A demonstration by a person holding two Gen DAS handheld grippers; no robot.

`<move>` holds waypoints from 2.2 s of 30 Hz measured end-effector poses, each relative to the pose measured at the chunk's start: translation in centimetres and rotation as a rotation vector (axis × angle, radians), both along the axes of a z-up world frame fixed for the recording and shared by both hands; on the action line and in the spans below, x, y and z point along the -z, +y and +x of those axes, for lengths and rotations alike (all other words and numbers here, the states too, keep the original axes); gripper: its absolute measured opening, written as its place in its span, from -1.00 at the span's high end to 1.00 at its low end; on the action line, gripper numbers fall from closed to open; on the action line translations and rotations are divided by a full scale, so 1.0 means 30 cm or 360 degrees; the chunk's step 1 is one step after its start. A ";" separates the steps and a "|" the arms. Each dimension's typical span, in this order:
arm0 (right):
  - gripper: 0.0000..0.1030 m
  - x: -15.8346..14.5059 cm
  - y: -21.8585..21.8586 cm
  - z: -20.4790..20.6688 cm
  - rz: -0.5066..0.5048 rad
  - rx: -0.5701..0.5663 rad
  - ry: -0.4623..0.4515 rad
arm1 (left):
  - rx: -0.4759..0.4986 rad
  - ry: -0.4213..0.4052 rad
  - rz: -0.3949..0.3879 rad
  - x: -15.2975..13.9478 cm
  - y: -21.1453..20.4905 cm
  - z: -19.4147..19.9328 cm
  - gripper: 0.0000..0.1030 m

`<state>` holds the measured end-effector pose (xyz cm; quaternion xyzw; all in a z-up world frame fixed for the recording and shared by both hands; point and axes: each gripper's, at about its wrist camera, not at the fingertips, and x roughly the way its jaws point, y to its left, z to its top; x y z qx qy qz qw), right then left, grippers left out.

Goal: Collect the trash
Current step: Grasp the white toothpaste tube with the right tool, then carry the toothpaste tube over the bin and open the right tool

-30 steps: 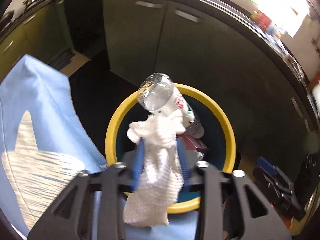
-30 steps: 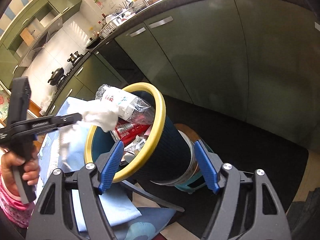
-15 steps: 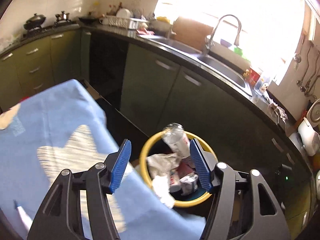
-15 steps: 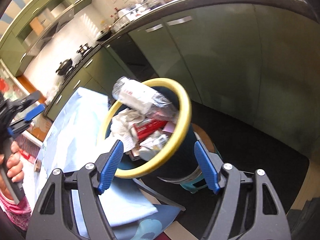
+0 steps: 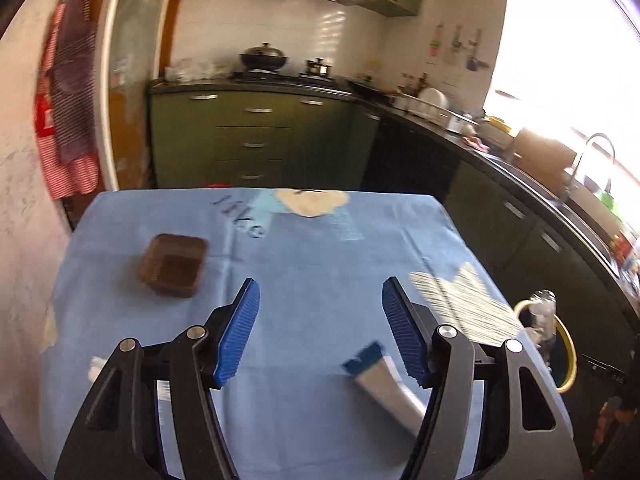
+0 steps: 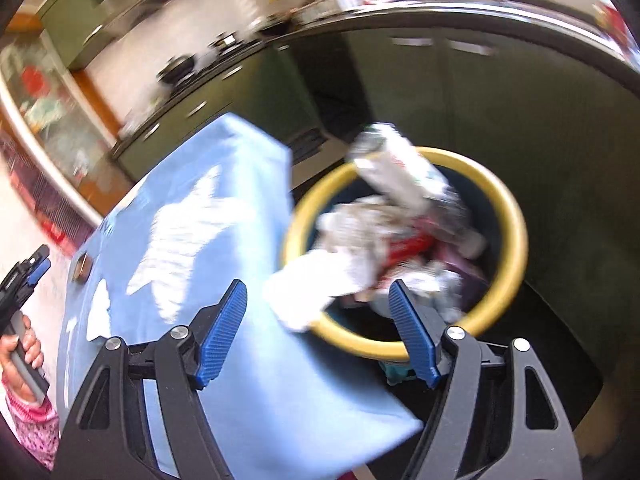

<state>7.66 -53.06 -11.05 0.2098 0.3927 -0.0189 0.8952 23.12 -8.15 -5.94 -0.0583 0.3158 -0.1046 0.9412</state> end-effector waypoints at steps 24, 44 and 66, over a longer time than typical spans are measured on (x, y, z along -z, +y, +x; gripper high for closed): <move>-0.06 0.028 0.989 0.429 -0.0455 -0.1118 0.0195 | -0.0254 0.0153 0.0013 0.201 0.277 0.058 -0.37; 0.58 -0.068 0.828 0.331 -0.0322 -0.0947 0.0030 | -0.0236 0.0183 0.0029 0.216 0.253 0.059 -0.37; 0.07 0.182 -0.226 0.143 -0.0133 0.0389 0.0521 | -0.0204 0.0223 0.0087 0.251 0.216 0.070 -0.37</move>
